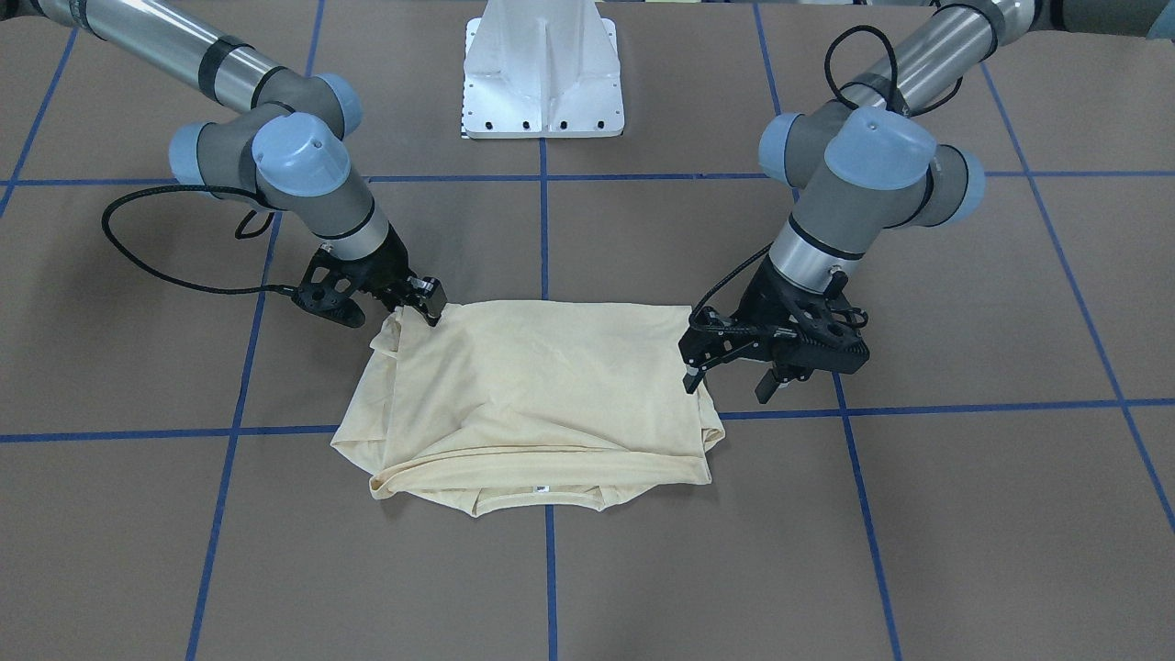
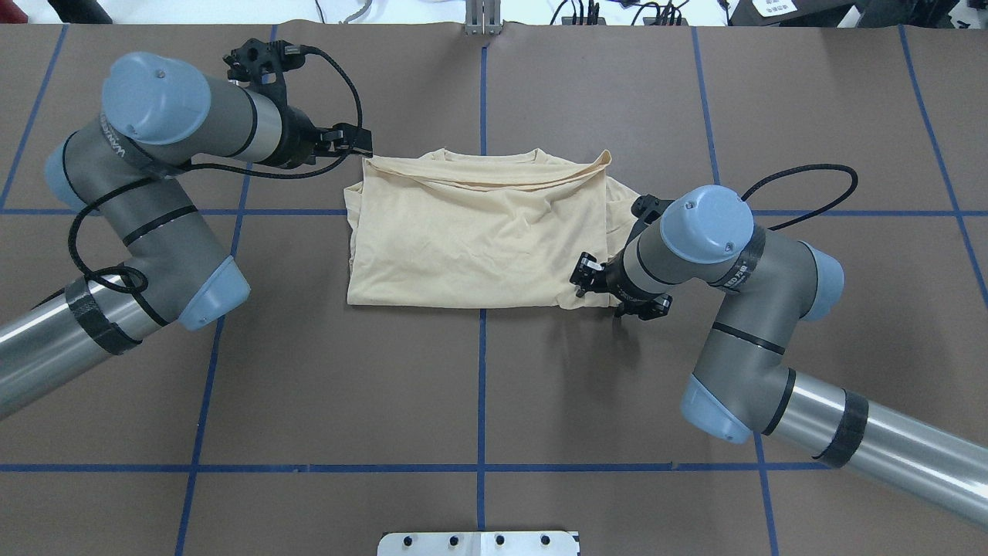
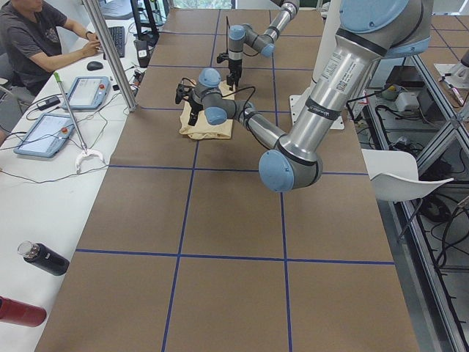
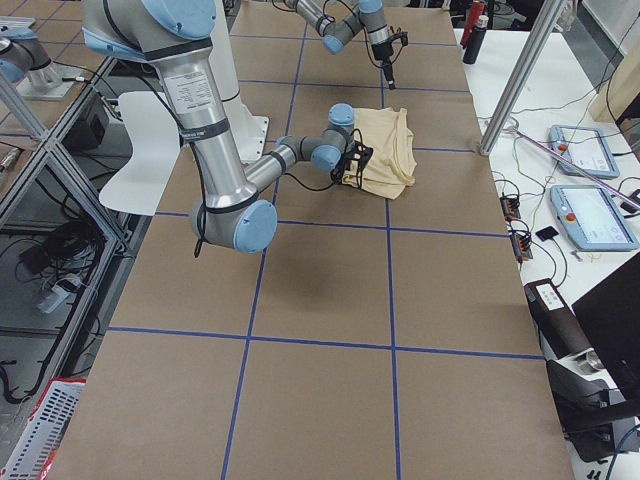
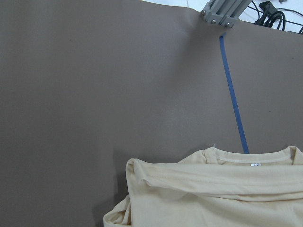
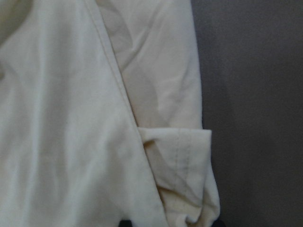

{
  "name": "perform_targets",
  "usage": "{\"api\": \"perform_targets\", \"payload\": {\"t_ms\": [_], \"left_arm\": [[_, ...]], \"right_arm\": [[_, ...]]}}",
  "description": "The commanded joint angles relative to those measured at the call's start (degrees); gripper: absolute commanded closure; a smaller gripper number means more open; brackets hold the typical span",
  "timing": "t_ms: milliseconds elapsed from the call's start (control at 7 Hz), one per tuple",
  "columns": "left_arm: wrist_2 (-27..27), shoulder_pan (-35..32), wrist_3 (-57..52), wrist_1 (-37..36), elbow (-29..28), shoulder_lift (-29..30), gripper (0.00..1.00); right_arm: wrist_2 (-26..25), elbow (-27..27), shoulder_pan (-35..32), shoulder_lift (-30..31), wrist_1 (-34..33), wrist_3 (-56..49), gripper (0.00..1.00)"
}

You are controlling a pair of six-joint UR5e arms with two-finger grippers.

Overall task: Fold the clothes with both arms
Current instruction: 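Grasp the side edge of the folded shirt with the right gripper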

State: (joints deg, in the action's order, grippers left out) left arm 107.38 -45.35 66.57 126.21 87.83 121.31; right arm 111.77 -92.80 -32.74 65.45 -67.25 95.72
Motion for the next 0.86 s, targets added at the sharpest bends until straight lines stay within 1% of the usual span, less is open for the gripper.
{"api": "perform_targets", "payload": {"t_ms": [0,429,714], "left_arm": [[-0.1,0.0,0.0,0.0,0.0,0.0,0.01],[-0.1,0.0,0.0,0.0,-0.1,-0.1,0.04],[-0.1,0.0,0.0,0.0,0.0,-0.7,0.05]], "right_arm": [[-1.0,0.0,0.1,-0.1,-0.3,0.0,1.00],[-0.3,-1.2,0.1,-0.1,-0.3,-0.1,1.00],[0.3,-5.0,1.9,0.4,-1.0,0.3,1.00]]}}
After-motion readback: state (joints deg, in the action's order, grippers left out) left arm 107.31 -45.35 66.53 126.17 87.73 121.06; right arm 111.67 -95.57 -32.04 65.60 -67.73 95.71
